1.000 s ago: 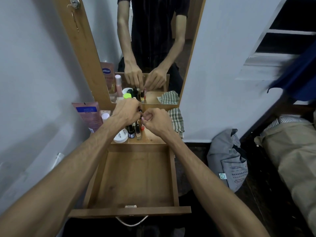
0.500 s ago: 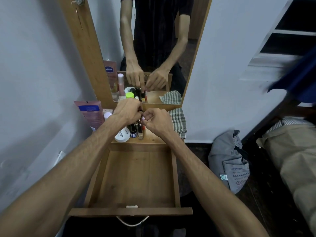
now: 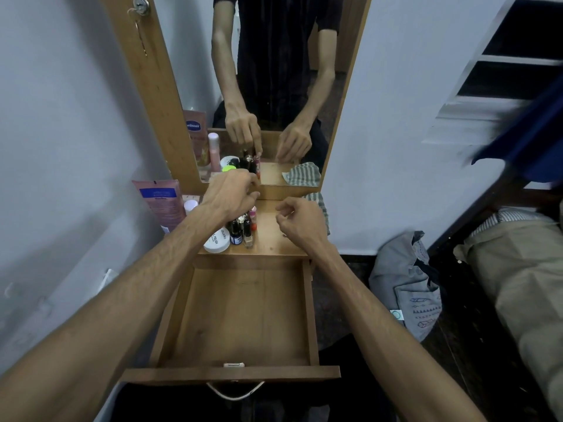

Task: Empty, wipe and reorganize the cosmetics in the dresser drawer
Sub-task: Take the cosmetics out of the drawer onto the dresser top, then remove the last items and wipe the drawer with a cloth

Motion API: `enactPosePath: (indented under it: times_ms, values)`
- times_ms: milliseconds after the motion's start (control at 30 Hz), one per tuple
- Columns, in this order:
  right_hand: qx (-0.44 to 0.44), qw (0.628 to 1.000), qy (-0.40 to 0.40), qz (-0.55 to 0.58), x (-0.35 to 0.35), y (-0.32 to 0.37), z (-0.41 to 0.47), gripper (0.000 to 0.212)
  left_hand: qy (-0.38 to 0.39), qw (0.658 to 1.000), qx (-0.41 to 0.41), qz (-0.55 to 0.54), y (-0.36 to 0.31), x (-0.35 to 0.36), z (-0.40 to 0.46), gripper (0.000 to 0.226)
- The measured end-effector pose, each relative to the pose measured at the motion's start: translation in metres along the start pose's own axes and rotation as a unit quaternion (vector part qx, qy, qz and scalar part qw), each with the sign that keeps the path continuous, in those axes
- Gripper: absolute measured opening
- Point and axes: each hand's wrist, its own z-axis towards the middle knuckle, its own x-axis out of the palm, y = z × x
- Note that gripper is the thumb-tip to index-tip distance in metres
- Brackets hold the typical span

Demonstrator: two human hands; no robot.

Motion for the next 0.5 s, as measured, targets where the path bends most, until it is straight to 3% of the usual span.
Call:
enactPosePath:
  times_ms: [233, 333, 433, 500]
  values:
    - [0.049, 0.998, -0.043, -0.011, -0.027, -0.030, -0.006, 0.015, 0.006, 0.999, 0.042, -0.021, -0.043, 0.011, 0.003, 0.018]
    - [0.087, 0.991, -0.097, -0.005, -0.036, -0.039, -0.009, 0.019, 0.021, 0.998, 0.051, -0.030, -0.063, 0.025, 0.005, 0.019]
    - [0.153, 0.980, -0.127, 0.018, -0.039, -0.052, -0.009, 0.034, 0.050, 0.997, 0.048, -0.027, -0.081, 0.044, 0.004, 0.024]
    - [0.215, 0.973, -0.078, 0.041, -0.037, -0.061, -0.005, 0.054, 0.066, 0.996, 0.049, -0.026, -0.091, 0.059, 0.001, 0.028]
